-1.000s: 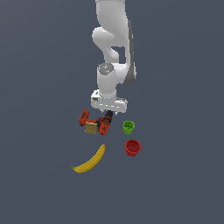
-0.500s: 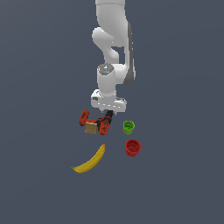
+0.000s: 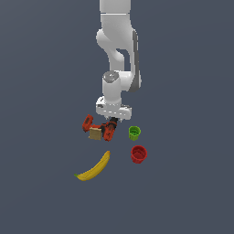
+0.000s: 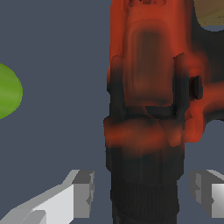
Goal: Pick up a designated object from a clutter of objects.
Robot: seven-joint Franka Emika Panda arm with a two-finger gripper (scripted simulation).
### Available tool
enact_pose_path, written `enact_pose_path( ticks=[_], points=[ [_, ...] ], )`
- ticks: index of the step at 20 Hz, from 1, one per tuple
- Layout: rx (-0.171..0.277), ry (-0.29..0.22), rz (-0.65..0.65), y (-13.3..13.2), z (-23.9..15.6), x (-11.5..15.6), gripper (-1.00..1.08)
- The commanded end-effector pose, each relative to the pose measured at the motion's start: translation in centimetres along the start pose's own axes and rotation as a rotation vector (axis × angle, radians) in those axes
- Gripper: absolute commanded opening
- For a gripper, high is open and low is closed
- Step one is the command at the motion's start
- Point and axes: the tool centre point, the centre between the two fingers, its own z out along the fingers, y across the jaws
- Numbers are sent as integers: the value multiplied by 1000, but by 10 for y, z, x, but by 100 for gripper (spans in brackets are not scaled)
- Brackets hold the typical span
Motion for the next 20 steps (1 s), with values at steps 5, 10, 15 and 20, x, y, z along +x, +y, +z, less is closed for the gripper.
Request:
enact_pose_path(
  ticks=[5, 10, 15, 20],
  points=[
    [0, 1, 0, 0, 9, 0, 68],
    [0, 1, 0, 0, 9, 0, -100],
    [0, 1, 0, 0, 9, 0, -100],
    [0, 1, 0, -1, 6, 0, -100]
  ],
)
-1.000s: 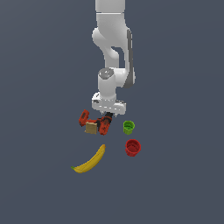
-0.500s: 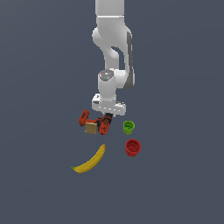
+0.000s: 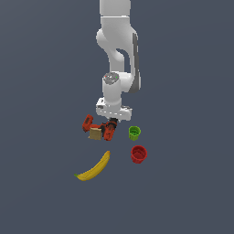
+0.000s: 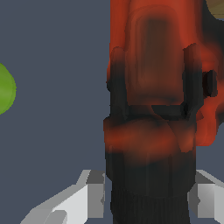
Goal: Pick up a designated object from a clutter of objects.
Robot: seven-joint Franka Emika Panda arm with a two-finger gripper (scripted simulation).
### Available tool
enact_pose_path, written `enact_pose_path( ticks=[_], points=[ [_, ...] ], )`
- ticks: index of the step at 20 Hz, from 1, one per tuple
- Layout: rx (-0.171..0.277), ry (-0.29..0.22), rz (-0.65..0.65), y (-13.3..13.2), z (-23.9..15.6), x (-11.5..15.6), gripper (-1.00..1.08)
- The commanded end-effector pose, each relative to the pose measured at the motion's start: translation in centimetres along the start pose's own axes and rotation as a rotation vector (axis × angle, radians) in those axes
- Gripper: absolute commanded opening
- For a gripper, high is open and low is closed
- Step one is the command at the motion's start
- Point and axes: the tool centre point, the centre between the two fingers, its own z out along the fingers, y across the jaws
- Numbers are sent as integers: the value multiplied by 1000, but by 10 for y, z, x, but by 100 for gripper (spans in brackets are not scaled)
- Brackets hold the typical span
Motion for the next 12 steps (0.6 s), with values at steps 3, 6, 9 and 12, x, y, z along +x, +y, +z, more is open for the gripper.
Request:
enact_pose_path(
  ticks=[3, 6, 9, 12],
  points=[
    [1, 2, 0, -2, -8, 0, -100],
    [1, 2, 0, -3, -17, -1, -100],
    [1, 2, 0, -5, -29, -2, -100],
    [2, 2, 0, -8, -44, -4, -100]
  ],
)
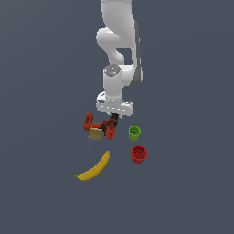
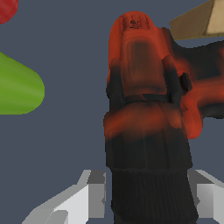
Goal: Pick up a designated object from a clutter of objects.
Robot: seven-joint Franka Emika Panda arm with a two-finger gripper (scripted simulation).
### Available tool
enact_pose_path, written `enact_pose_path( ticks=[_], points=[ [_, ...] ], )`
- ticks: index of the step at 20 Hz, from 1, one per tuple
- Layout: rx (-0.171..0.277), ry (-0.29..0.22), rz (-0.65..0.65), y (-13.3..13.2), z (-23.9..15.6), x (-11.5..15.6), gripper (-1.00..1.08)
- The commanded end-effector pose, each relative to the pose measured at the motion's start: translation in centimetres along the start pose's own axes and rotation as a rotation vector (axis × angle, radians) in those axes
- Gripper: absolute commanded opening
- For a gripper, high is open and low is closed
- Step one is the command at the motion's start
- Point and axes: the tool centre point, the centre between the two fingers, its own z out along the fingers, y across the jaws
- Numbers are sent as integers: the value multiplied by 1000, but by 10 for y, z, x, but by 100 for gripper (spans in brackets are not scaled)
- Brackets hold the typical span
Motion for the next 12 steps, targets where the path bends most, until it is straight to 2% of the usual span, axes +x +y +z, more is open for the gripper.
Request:
enact_pose_path(
  ticks=[1, 12],
  points=[
    [1, 6, 0, -3, -15, 1, -100],
    [-3, 6, 1, -15, -94, -7, -100]
  ],
)
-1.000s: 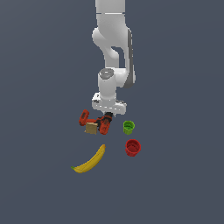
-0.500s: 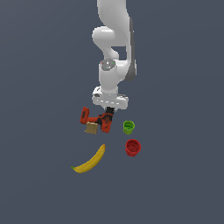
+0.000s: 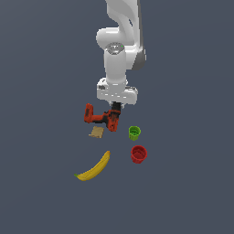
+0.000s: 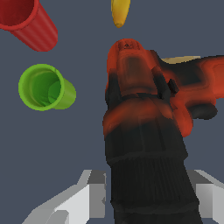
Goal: Pick up a designated object from a clutter of objects.
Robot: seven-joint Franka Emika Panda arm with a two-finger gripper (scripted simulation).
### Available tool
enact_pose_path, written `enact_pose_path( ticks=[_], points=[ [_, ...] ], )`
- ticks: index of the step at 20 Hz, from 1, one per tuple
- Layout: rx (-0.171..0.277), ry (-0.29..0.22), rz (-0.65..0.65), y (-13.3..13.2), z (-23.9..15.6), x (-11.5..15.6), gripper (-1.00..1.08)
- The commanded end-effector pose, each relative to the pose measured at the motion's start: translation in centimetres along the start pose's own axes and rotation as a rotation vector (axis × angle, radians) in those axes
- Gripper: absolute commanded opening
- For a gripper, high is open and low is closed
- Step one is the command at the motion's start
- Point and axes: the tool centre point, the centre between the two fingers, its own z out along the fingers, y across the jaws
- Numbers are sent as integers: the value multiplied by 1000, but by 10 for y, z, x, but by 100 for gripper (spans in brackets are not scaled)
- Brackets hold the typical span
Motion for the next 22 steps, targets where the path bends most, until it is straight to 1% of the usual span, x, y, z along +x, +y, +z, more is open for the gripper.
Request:
enact_pose_path(
  ticks=[1, 22],
  points=[
    [0, 7, 0, -3, -22, 0, -100],
    [0, 7, -1, -31, -190, -14, -100]
  ],
)
